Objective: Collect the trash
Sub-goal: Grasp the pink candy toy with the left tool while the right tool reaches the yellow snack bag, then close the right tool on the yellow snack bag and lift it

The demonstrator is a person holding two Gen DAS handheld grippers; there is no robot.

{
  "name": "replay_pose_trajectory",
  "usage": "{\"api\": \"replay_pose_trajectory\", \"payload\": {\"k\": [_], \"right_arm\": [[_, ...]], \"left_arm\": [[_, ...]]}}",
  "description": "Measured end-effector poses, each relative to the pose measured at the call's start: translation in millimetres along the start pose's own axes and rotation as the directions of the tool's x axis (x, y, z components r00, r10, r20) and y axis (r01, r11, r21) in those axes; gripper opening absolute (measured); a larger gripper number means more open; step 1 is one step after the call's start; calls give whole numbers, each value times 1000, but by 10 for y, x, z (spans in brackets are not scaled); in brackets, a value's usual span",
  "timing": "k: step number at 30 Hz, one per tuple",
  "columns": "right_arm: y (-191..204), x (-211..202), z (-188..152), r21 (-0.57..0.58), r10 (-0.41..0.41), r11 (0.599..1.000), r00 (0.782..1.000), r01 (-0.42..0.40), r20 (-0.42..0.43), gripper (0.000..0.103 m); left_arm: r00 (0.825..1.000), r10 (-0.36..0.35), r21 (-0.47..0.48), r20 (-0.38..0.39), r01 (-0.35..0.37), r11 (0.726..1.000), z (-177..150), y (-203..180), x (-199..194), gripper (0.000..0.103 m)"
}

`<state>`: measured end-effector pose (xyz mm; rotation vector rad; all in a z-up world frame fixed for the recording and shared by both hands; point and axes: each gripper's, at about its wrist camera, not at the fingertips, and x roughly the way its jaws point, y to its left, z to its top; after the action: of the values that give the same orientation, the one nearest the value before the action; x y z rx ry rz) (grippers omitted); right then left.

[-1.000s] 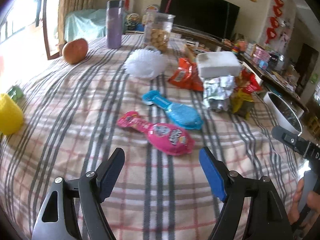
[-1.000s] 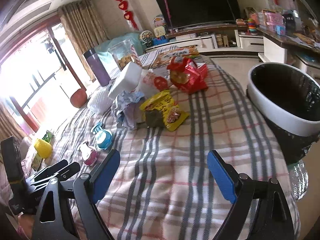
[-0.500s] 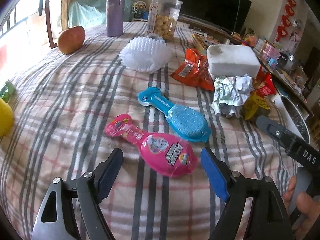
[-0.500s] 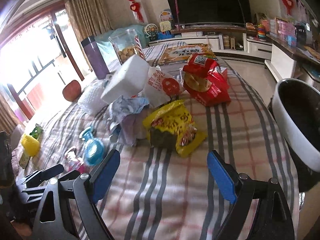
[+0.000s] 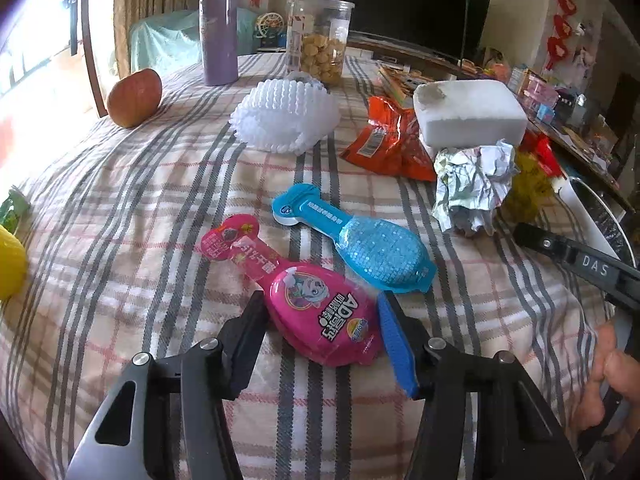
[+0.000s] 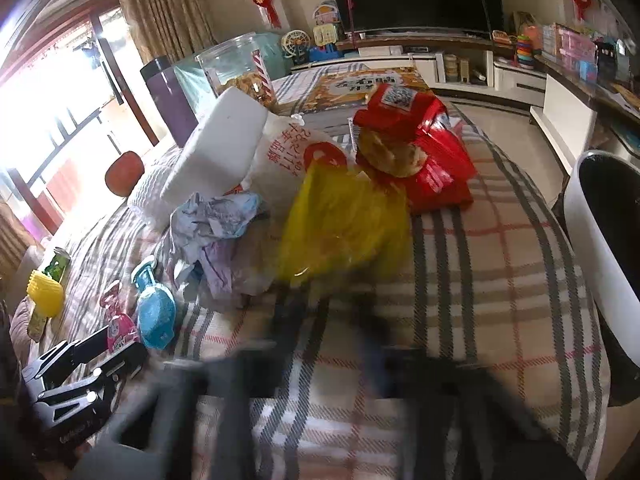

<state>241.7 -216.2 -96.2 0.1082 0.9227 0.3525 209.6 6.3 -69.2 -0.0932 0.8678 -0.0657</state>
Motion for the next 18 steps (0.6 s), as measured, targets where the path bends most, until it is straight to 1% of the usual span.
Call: {"api": "replay_pose_trajectory", "payload": {"k": [6, 9, 13, 14, 15, 17, 18], "right_arm": [[-82, -131, -82, 8, 17, 1000, 1000, -17, 9, 0], [-86, -243, -131, 1, 21, 1000, 1000, -21, 21, 0], [-118, -376, -179, 13, 37, 999, 999, -37, 35, 0], [-138, -400, -178, 25, 46, 999, 998, -47, 38, 2], [-156, -408, -170, 37, 57, 998, 998, -58, 39, 9], [-210, -403, -139, 67, 66, 995, 997, -68, 36, 26], [-222, -401, -125, 76, 72, 994, 996, -76, 44, 44]], "left_arm": [[1000, 7, 22, 19, -8, 1000, -110, 16, -110, 54], [1000, -4, 20, 28, 3, 1000, -137, 27, -188, 53], [999, -18, 41, 50, 16, 999, -157, 1, -295, 53], [998, -21, 43, 54, 19, 999, -168, -1, -316, 53], [998, -28, 43, 60, 25, 999, -171, 0, -342, 53], [997, -36, 43, 66, 33, 999, -179, 15, -375, 53], [997, -42, 44, 67, 39, 998, -174, 23, -382, 53]]}}
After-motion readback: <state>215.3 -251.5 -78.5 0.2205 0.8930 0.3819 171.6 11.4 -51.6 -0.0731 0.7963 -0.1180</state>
